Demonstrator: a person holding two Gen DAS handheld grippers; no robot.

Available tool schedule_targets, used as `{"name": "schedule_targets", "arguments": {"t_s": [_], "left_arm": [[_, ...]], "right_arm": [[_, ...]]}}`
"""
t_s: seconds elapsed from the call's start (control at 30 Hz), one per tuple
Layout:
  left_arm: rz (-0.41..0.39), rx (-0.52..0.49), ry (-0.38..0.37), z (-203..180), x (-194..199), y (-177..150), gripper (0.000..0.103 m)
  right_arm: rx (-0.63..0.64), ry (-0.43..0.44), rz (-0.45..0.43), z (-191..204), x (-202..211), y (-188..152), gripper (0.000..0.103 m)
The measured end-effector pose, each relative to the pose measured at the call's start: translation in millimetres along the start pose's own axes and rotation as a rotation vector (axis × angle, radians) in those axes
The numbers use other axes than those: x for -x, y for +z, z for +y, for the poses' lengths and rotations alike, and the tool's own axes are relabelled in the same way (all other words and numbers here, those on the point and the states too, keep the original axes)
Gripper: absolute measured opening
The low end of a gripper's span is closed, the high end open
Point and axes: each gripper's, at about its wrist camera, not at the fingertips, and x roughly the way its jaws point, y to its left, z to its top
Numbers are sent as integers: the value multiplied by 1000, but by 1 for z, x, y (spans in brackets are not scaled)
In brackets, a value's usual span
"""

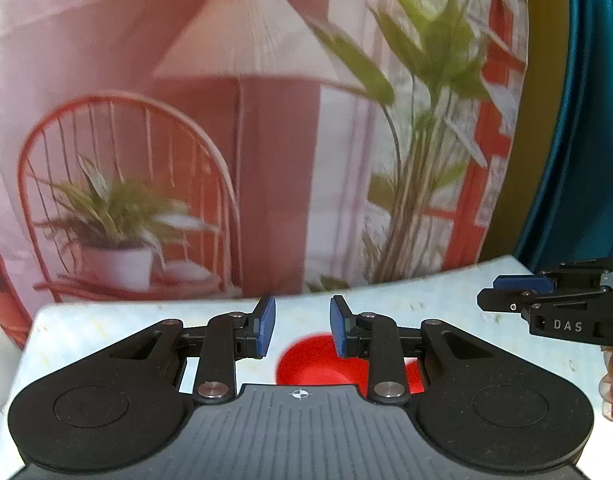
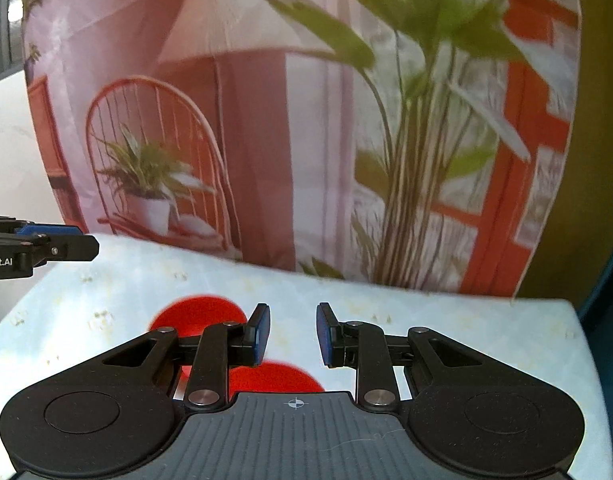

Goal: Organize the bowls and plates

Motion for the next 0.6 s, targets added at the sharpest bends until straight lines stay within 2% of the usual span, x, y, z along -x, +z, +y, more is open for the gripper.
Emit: {"name": "schedule_targets", "arguments": {"t_s": [0.27, 0.33, 0.37, 0.47, 0.6], "left_arm": [[-108, 3, 67, 9, 13, 19, 35], [-131, -1, 92, 10, 12, 22, 45], [-137, 1, 96, 11, 11, 23, 47], [-130, 20, 107, 17, 5, 22, 50], [-81, 57, 81, 24, -11, 10, 50]], "right_arm": [[16, 38, -100, 14, 7, 56, 24], [29, 34, -122, 18, 7, 67, 24], [35, 29, -123, 20, 6, 72, 24], [30, 31, -126, 23, -2, 80, 24], [22, 38, -85, 25, -22, 75, 24]]}}
